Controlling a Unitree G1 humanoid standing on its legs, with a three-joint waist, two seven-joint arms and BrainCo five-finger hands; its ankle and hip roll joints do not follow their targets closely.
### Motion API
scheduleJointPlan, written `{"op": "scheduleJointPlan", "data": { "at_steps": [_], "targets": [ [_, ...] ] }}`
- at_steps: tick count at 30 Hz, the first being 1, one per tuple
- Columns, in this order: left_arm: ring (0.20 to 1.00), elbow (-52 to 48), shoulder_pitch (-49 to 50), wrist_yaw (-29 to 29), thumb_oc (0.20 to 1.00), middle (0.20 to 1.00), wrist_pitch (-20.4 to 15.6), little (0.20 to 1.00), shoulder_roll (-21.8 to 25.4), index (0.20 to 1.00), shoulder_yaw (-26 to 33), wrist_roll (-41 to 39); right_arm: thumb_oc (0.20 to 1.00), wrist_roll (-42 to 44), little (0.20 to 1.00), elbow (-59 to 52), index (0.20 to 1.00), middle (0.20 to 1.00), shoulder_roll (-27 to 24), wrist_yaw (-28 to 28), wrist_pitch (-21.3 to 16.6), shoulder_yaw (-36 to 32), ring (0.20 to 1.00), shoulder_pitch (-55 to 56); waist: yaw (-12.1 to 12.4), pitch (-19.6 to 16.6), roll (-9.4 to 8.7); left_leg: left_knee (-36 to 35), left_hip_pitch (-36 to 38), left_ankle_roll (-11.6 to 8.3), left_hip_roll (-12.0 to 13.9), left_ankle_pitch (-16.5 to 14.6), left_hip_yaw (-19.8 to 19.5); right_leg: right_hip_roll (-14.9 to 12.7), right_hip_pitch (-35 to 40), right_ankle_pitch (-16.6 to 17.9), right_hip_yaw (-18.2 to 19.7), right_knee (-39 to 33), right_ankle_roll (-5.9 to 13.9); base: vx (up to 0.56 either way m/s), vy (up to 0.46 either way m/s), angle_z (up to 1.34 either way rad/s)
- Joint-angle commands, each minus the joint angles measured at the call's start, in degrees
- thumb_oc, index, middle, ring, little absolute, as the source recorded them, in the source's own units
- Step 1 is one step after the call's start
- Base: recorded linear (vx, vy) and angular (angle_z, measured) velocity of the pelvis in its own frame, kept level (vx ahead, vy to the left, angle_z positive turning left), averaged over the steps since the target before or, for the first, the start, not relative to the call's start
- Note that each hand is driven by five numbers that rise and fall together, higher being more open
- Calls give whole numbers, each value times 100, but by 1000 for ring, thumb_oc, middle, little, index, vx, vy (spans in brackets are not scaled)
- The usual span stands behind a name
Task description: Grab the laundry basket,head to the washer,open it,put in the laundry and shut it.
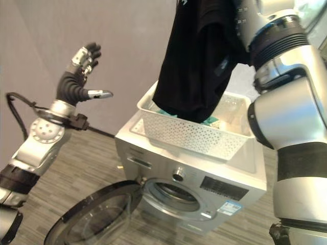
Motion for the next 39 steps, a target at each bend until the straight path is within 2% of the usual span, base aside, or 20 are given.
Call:
{"op": "scheduleJointPlan", "data": {
  "at_steps": [1, 2, 4, 5, 6, 12, 18, 21, 24, 27, 28, 30, 31, 37, 39],
  "targets": [
    [1000, 380, -693, -90, 1000, 1000, -98, 1000, -110, 1000, -381, -442, 200, 36, 200, -78, 200, 200, 72, 14, -314, -48, 200, -622, -66, -202, -393, -15, 49, -352, 278, 140, -34, -738, 22, 858, -35, -70, 713, -32, 1, -2],
    [1000, 804, -934, -122, 1000, 1000, -36, 1000, -270, 1000, -628, -607, 200, 126, 200, -115, 200, 200, 189, 36, -323, -91, 200, -573, -102, -208, -379, -15, 59, -356, 281, 145, -19, -736, 18, 866, -21, -70, 714, -26, 7, -9],
    [1000, 2041, -1779, -112, 1000, 1000, 241, 1000, -678, 1000, -1429, -434, 200, 280, 200, -168, 200, 200, 457, 96, -280, -97, 200, -472, -234, -228, -327, -15, 81, -363, 302, 153, 31, -726, 13, 886, 14, -70, 715, -34, 1, -3],
    [1000, 2134, -1883, -115, 1000, 1000, 211, 1000, -731, 1000, -1512, -443, 200, 278, 200, -170, 200, 200, 409, 94, -277, -108, 200, -476, -203, -208, -356, -15, 77, -364, 304, 153, 27, -725, 11, 886, 10, -70, 714, -34, -8, -2],
    [1000, 2592, -2189, -202, 1000, 1000, 265, 1000, -987, 1000, -1728, -691, 200, 395, 200, -295, 200, 200, 559, 114, -329, -115, 200, -430, -288, -208, -337, -15, 81, -370, 315, 163, 54, -717, 3, 895, 36, -70, 716, -22, -4, -13],
    [1000, 2904, -2921, -404, 1000, 1000, 255, 1000, -1235, 1000, -2288, -936, 200, 509, 200, -20, 200, 200, 658, 250, -184, 153, 200, -558, -403, -203, -316, -15, 114, -394, 342, 154, 142, -707, -27, 940, 94, -70, 730, -22, 7, -12],
    [1000, 2860, -3369, -442, 1000, 1000, 180, 1000, -1531, 1000, -2535, -1011, 200, 650, 200, 93, 200, 200, 722, 344, -138, 211, 200, -492, -466, -182, -279, -15, 124, -397, 338, 151, 187, -710, -49, 963, 125, -70, 744, -3, 8, -3],
    [1000, 3097, -3661, -416, 1000, 1000, 177, 1000, -1892, 1000, -2596, -1193, 200, 660, 200, -99, 200, 200, 905, 421, -115, 265, 200, -323, -531, -153, -234, -15, 126, -395, 334, 157, 228, -723, -83, 985, 168, -70, 747, -16, 14, -10],
    [1000, 2936, -3693, -507, 1000, 1000, 93, 1000, -1870, 1000, -2538, -1489, 200, 576, 200, -498, 200, 200, 872, 497, -125, 406, 200, -247, -573, -130, -197, -15, 132, -392, 329, 151, 260, -728, -107, 997, 214, -70, 741, 9, 14, -8],
    [1000, 2294, -3512, -723, 1000, 1000, -14, 1000, -1546, 1000, -2481, -1799, 200, 504, 200, -607, 200, 200, 625, 510, -109, 496, 200, -326, -587, -122, -172, -15, 156, -384, 322, 128, 281, -741, -104, 1005, 236, -70, 744, 26, 16, -5],
    [1000, 1913, -3180, -908, 1000, 1000, -17, 1000, -1339, 1000, -2307, -2286, 200, 432, 200, -399, 200, 200, 464, 477, -90, 404, 200, -373, -583, -111, -158, -15, 180, -378, 311, 104, 299, -751, -102, 999, 254, -70, 747, 34, 23, -5],
    [1000, 1759, -3040, -984, 1000, 1000, -19, 1000, -1252, 1000, -2241, -2454, 200, 355, 200, -276, 200, 200, 431, 474, -70, 381, 200, -404, -587, -116, -139, -15, 199, -375, 298, 92, 312, -754, -93, 995, 265, -70, 746, 29, 22, -4],
    [1000, 1366, -2722, -1181, 1000, 1000, -65, 1000, -1111, 1000, -2035, -2860, 200, 94, 200, -81, 200, 200, 210, 429, -21, 381, 200, -410, -562, -117, -126, -15, 218, -362, 279, 69, 310, -767, -78, 983, 271, -70, 746, 0, 0, 0],
    [1000, 512, -1950, -1331, 1000, 1000, -222, 1000, -853, 1000, -1577, -3260, 200, -236, 200, 334, 200, 200, -401, 396, 100, 239, 200, -368, -445, -100, -108, -15, 254, -324, 210, 10, 254, -811, -11, 917, 232, -70, 752, 10, 6, -1],
    [1000, 353, -1808, -1367, 1000, 1000, -216, 1000, -808, 1000, -1497, -3341, 200, -269, 200, 399, 200, 200, -466, 415, 105, 221, 200, -340, -431, -98, -105, -15, 255, -317, 198, 2, 235, -820, 4, 908, 219, -70, 755, 0, 0, 0]
  ]
}}
